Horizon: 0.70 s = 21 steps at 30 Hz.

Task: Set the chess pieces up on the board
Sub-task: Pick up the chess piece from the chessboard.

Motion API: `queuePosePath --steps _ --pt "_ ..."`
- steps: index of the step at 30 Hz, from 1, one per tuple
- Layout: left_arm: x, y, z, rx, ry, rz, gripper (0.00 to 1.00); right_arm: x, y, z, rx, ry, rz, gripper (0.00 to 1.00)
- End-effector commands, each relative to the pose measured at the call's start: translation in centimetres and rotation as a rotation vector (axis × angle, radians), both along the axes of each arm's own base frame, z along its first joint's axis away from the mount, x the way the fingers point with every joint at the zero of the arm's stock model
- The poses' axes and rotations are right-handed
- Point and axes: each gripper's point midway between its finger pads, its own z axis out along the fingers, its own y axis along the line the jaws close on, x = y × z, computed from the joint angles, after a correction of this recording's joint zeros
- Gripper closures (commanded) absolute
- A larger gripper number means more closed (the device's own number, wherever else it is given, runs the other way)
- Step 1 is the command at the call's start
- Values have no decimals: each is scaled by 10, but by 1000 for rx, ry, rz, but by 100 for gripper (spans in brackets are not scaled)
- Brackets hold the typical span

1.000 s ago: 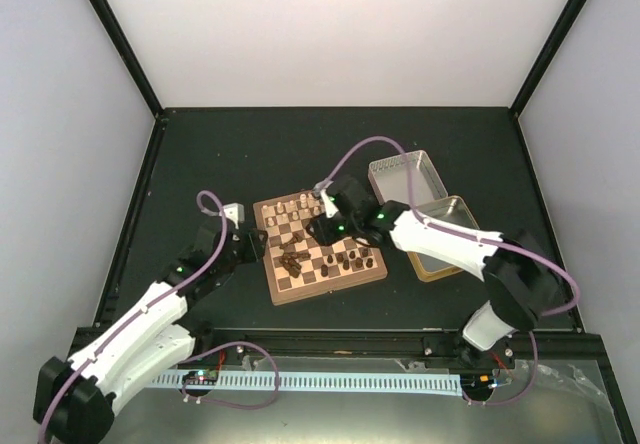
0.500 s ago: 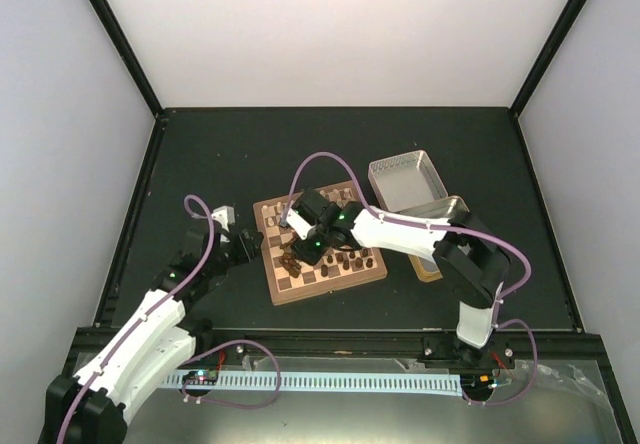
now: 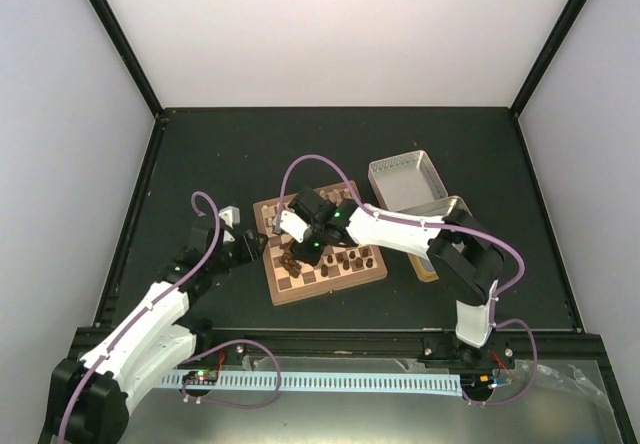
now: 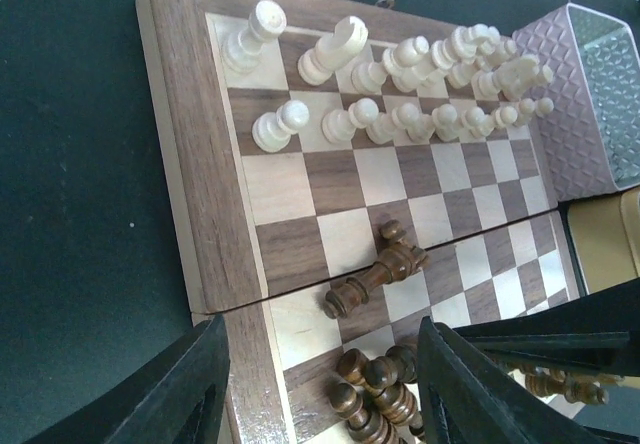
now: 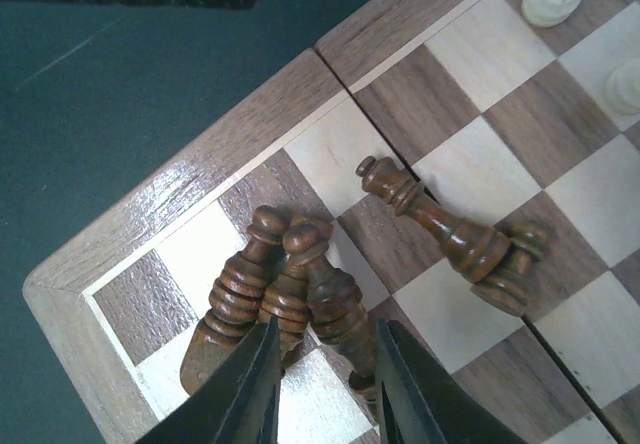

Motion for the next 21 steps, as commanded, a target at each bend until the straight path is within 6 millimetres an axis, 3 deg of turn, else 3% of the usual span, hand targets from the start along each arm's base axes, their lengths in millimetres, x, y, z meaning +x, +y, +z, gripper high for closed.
queuePosePath --steps 1,14,21 --pt "3 -5 2 -36 8 -11 47 -6 4 -7 -4 3 85 74" --pt "-1 -17 -8 -74 71 -63 49 4 -3 -17 -50 -81 117 81" --pt "-1 -21 -12 -91 86 -77 50 0 -9 -18 -50 -101 151 79"
